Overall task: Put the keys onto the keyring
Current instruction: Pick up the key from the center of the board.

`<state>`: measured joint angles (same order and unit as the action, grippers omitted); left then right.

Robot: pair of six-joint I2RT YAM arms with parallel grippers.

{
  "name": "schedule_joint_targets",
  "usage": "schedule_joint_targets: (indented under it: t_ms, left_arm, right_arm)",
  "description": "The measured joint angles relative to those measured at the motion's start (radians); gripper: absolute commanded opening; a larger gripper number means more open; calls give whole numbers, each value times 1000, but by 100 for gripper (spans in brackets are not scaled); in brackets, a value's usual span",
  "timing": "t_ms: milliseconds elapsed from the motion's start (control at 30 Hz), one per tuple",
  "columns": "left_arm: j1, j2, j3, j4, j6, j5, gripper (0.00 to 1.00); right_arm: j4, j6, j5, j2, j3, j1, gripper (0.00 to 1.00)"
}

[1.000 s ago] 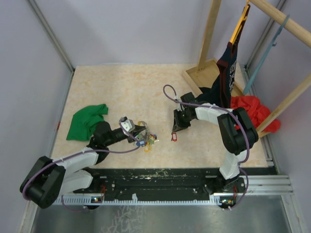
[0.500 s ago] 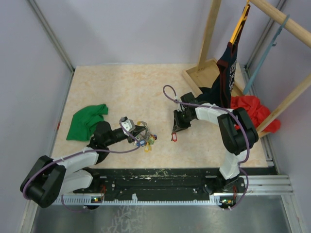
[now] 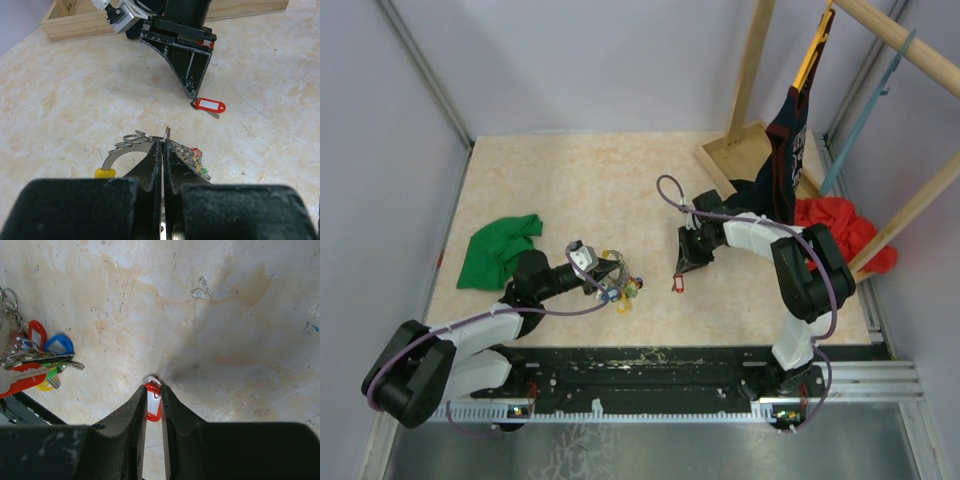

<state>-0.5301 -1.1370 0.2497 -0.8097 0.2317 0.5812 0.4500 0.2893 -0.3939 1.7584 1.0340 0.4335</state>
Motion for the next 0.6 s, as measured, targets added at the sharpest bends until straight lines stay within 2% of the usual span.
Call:
schedule_joint_targets:
  t_ms: [600]
  left_arm:
    - [0,-2,0,0,0,6,0]
  right_arm:
    - [-11,2,-16,-3,-26,0,14]
